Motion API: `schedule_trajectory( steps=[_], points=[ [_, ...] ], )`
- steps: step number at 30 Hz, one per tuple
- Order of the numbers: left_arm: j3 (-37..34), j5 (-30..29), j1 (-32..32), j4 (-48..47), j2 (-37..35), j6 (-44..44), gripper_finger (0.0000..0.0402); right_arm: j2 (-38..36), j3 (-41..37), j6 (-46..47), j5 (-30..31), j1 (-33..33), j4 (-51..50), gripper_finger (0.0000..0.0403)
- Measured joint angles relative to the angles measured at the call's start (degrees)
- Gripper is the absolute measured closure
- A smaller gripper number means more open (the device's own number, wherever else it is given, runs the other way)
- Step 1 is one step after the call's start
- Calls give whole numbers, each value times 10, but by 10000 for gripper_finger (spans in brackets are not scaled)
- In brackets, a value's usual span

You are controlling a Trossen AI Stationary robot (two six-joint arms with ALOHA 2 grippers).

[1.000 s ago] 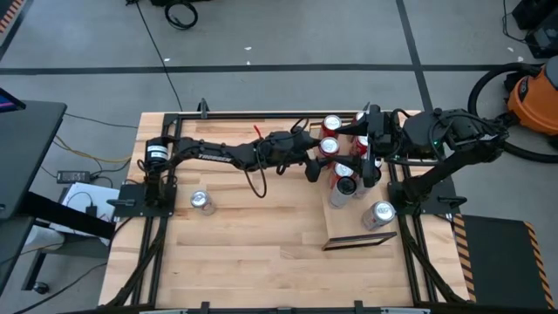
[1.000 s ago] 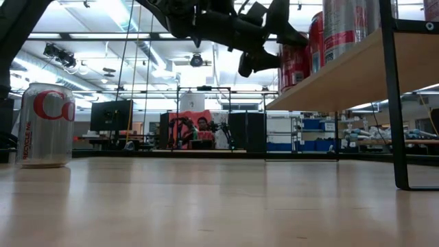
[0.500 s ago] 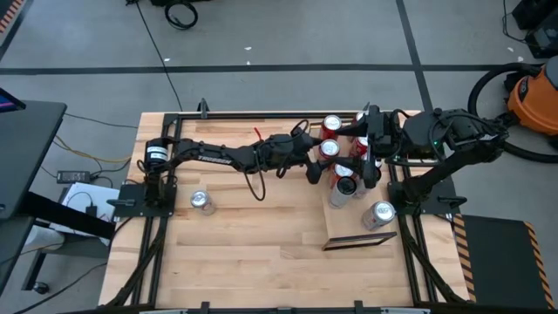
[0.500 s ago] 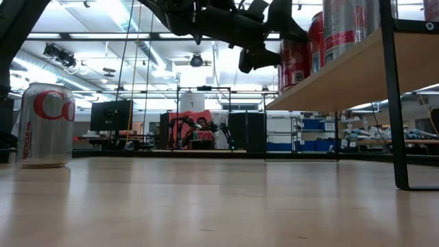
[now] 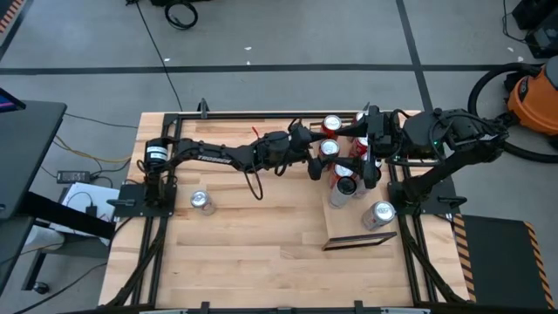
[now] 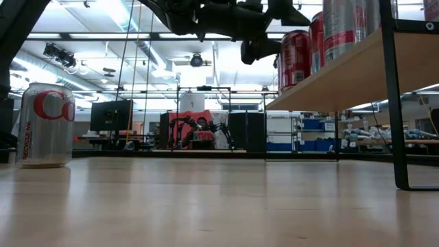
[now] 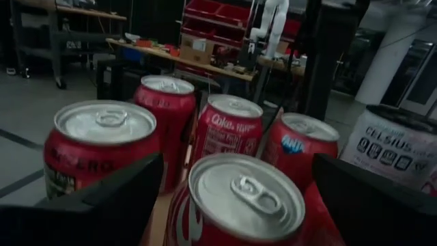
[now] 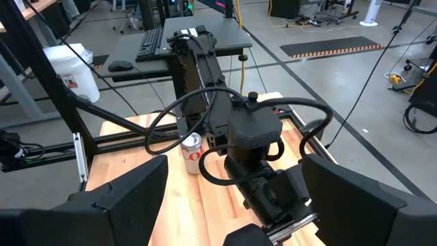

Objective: Place canned beverage on shelf
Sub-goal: Put the red white soda can on the shelf aligned with the other red white soda can

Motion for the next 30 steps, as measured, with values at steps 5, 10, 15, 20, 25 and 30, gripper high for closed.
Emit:
schedule_trajectory(
  steps=[5,10,15,20,25,30],
  points=[
    [14,0,0,14,0,13,17,0,0,-1,0,0,0,55],
    [41,1,0,-24,-9,27,17,0,0,-2,0,0,0,55],
    [47,2,0,-124,-55,58,17,0,0,0,0,0,-4,55],
    [47,2,3,-285,-110,59,22,0,0,-3,0,0,-3,55],
    [45,9,3,-398,-121,52,54,0,0,-13,0,0,-1,55],
    [42,16,-5,-418,-84,37,87,0,0,-19,1,0,0,55]
  ],
)
